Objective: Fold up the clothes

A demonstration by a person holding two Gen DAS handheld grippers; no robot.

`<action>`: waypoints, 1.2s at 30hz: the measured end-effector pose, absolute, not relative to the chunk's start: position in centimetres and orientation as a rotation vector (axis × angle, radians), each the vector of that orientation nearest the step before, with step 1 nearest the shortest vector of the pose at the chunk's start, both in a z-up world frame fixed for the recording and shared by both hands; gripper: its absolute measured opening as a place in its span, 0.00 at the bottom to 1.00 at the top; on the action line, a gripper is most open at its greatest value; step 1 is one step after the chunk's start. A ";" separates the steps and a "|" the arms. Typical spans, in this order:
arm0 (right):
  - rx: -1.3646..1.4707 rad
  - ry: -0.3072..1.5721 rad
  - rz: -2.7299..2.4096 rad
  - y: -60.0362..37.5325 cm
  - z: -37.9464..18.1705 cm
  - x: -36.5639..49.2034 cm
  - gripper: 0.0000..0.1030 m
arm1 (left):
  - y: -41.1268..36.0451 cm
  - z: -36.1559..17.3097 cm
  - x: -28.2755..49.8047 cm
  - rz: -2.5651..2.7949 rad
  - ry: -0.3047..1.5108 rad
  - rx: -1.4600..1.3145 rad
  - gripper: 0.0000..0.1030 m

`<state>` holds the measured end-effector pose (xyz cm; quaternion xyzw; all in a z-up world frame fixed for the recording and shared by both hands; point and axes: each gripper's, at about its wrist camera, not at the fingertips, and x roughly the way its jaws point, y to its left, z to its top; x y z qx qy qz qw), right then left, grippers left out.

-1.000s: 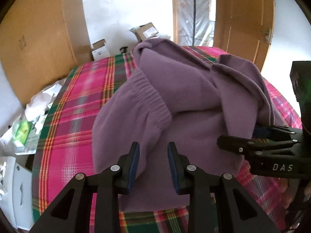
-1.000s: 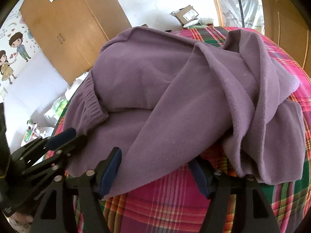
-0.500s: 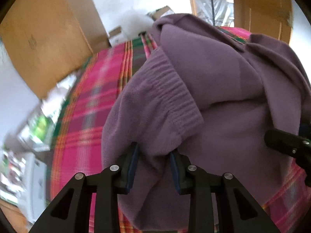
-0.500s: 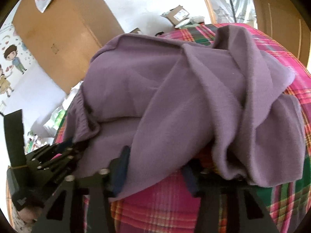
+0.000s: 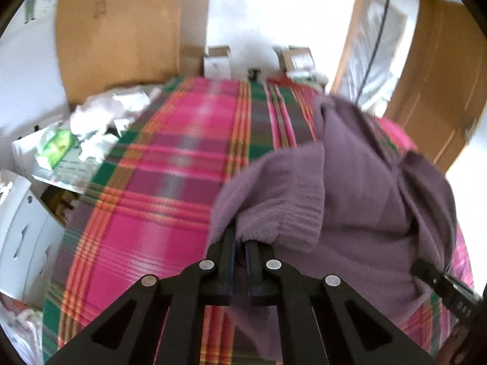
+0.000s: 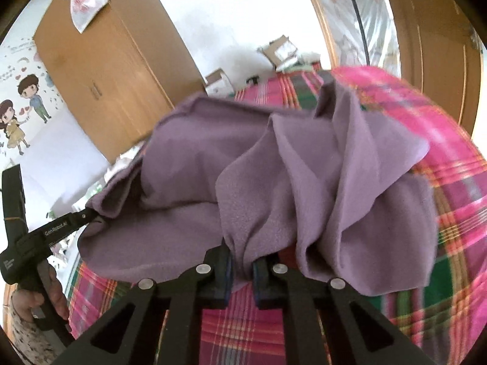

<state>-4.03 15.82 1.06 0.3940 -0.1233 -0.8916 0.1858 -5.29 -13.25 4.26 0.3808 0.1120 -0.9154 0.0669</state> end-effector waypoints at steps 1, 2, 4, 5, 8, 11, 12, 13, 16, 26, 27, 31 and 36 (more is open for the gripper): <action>1.096 -0.353 -2.521 16.3 1.3 -3.5 0.09 | -13.5 4.7 -4.9 -2.763 0.372 1.128 0.05; 1.085 -0.362 -2.528 17.0 1.7 -3.0 0.09 | -13.7 5.0 -4.6 -2.766 0.408 1.111 0.05; 1.060 -0.380 -2.543 18.2 2.4 -2.1 0.09 | -13.8 5.8 -3.8 -2.776 0.449 1.076 0.05; 1.041 -0.384 -2.556 18.6 2.9 -1.8 0.09 | -13.8 6.1 -3.3 -2.785 0.480 1.054 0.05; 0.976 -0.375 -2.605 19.8 4.6 -0.6 0.09 | -13.8 7.0 -1.6 -2.808 0.577 0.985 0.05; 0.929 -0.371 -2.639 21.3 5.7 1.4 0.09 | -13.4 7.9 0.4 -2.827 0.644 0.935 0.05; 0.933 -0.365 -2.637 21.8 5.8 1.8 0.09 | -13.2 8.0 1.1 -2.833 0.660 0.933 0.05; 0.943 -0.352 -2.634 22.2 5.7 1.9 0.09 | -12.9 8.0 1.7 -2.839 0.676 0.937 0.05; 0.986 -0.309 -2.620 22.8 4.9 3.0 0.09 | -12.2 7.2 3.6 -2.836 0.709 0.968 0.05; 1.126 -0.098 -2.598 23.0 1.3 4.0 0.20 | -12.4 3.9 6.8 -2.748 0.731 1.086 0.05; 1.140 -0.087 -2.588 23.1 1.2 4.0 0.20 | -12.5 3.8 6.9 -2.747 0.734 1.090 0.05; 1.181 -0.015 -2.555 23.0 1.5 4.2 0.26 | -12.1 3.8 7.2 -2.779 0.667 1.112 0.12; 1.195 0.095 -2.518 22.8 2.7 4.9 0.27 | -12.7 3.8 7.9 -2.785 0.651 1.121 0.18</action>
